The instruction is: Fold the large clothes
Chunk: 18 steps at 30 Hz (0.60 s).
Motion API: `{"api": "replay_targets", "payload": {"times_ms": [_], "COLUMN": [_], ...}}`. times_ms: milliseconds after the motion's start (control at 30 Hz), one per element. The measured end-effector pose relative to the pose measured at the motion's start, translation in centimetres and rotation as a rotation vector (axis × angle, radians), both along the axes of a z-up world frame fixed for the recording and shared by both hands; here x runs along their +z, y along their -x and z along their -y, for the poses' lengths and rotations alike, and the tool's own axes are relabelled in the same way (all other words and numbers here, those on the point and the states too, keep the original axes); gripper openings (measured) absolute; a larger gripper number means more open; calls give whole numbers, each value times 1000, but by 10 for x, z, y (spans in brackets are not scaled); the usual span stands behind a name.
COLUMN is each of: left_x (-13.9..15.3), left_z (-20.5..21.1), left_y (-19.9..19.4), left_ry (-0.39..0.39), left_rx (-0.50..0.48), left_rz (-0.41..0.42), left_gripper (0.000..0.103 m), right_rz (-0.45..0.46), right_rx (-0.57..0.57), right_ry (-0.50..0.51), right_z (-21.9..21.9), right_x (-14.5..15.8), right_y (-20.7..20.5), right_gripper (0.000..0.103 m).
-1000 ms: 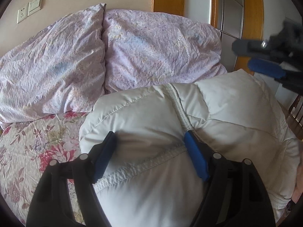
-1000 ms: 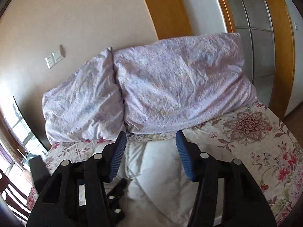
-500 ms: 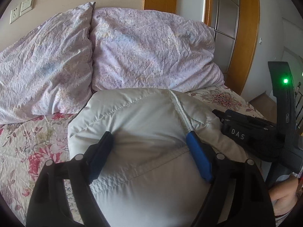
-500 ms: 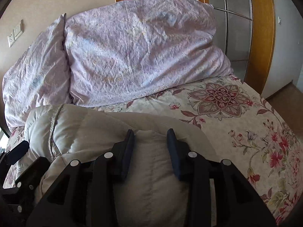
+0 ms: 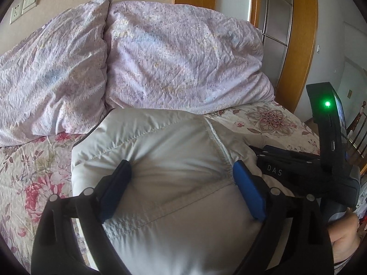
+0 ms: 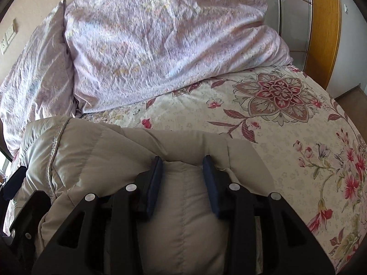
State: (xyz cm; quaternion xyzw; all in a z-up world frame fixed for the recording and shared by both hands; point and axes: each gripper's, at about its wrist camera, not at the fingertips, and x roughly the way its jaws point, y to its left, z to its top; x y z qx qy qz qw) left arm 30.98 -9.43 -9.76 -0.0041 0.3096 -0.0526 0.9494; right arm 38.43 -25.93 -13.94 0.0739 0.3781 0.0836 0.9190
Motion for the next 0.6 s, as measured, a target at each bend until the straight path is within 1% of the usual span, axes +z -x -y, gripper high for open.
{"api": "replay_targets", "payload": {"times_ms": [267, 600], "left_x": [-5, -8], "left_z": [1, 2], "left_y": [-7, -13], "left_ry": [-14, -30], "left_rx": [15, 19], "left_rz": [-18, -38], "left_gripper": [92, 95], "right_rz": [-28, -27], "right_rx": [5, 4], "right_ry": [34, 44], "right_z": [-5, -6], "right_x": [-5, -6], "right_y": [-8, -11], "right_gripper": [39, 40]}}
